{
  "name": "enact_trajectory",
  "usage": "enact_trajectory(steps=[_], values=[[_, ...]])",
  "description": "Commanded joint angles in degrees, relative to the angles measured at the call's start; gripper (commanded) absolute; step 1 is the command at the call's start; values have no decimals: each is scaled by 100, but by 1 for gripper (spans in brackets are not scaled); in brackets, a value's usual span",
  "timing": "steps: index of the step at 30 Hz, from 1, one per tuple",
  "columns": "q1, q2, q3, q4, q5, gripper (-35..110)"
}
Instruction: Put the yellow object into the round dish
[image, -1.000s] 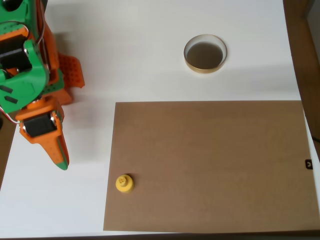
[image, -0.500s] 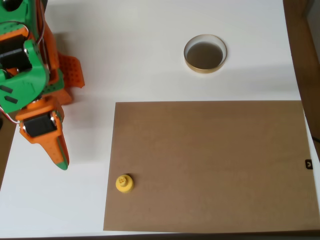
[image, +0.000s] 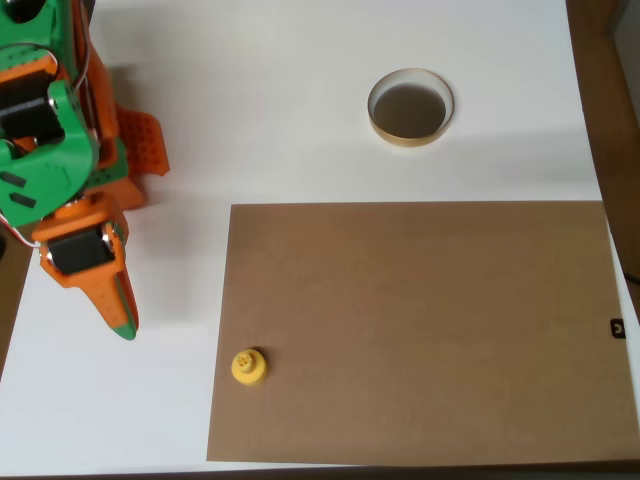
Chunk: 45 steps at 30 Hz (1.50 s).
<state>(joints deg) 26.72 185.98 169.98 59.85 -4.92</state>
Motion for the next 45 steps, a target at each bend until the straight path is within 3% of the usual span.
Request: enact_trajectory(steps=[1, 23, 33, 45], values=[[35, 114, -44, -149, -237, 0], [-404, 53, -1195, -299, 141, 21], [-809, -2470, -3111, -404, 308, 25], [-1450, -3700, -4280, 229, -88, 28]])
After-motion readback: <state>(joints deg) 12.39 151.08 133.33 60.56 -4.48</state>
